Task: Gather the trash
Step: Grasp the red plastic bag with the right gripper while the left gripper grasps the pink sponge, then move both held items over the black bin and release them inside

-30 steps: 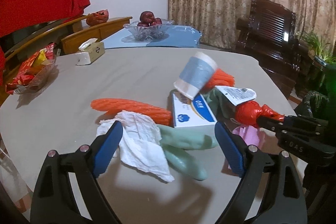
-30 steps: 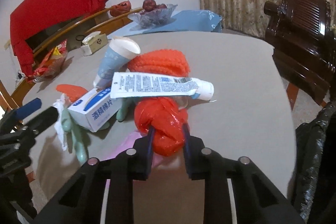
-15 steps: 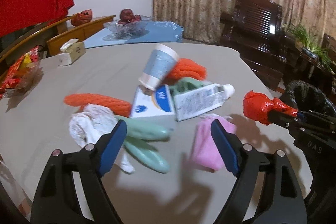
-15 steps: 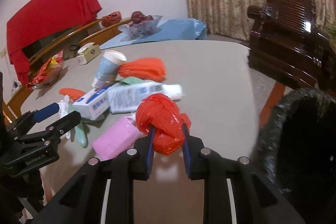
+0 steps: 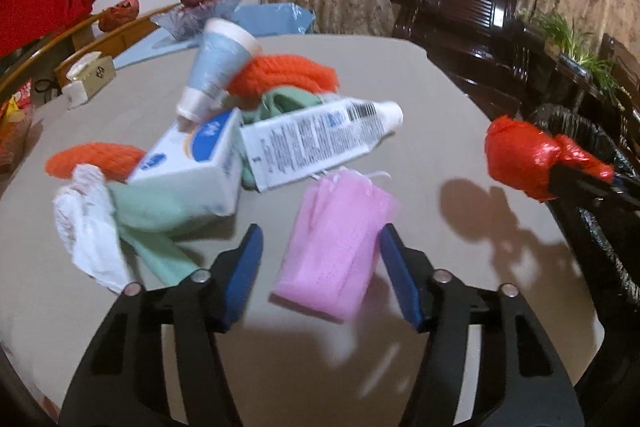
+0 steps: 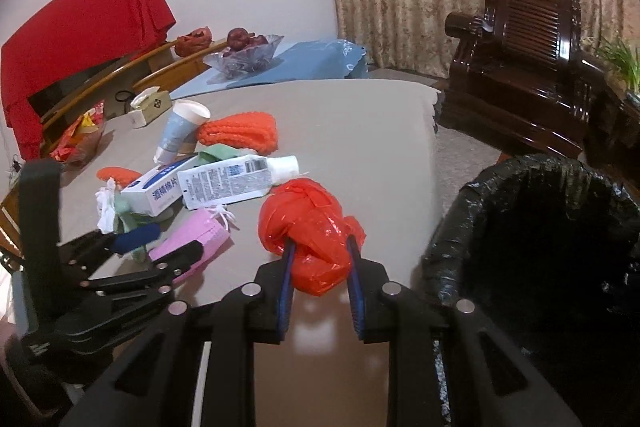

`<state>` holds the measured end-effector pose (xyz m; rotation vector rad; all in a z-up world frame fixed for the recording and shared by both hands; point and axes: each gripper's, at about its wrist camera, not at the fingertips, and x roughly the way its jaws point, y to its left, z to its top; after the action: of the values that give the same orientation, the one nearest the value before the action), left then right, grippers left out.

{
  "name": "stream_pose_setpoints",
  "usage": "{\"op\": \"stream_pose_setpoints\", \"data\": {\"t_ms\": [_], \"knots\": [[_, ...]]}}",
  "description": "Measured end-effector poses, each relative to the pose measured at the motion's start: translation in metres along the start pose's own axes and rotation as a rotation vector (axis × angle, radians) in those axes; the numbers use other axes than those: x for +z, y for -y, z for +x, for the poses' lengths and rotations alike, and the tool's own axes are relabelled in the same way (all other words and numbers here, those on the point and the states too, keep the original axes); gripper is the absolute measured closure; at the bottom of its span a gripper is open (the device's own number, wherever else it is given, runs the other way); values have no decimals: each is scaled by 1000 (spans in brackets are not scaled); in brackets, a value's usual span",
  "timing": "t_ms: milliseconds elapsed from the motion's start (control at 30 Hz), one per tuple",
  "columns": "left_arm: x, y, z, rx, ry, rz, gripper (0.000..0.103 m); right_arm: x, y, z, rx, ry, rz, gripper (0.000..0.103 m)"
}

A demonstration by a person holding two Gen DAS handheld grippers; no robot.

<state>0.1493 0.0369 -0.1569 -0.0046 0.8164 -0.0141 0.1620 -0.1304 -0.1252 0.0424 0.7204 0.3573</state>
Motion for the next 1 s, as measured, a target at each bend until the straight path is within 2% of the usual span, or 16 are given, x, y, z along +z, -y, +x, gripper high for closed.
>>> {"op": "stream_pose_setpoints", "data": {"t_ms": [100,167,267,600,1000], "knots": [[-3,3,6,-2,-22,4,74,-2,2,-1,-1,-1,7,80],[-2,5,3,-8,-10,9,81,-2,3,-2,0,1,12,79],[1,4,-3,-6,0,9,86,-1,2,-4,4,8,15,79],[21,14,-46,-29,85,2,88,7,4,-26,5,61,31,79],[38,52,-75,-94,132,34,88,9,34,-73,-65,130,85,80]]}}
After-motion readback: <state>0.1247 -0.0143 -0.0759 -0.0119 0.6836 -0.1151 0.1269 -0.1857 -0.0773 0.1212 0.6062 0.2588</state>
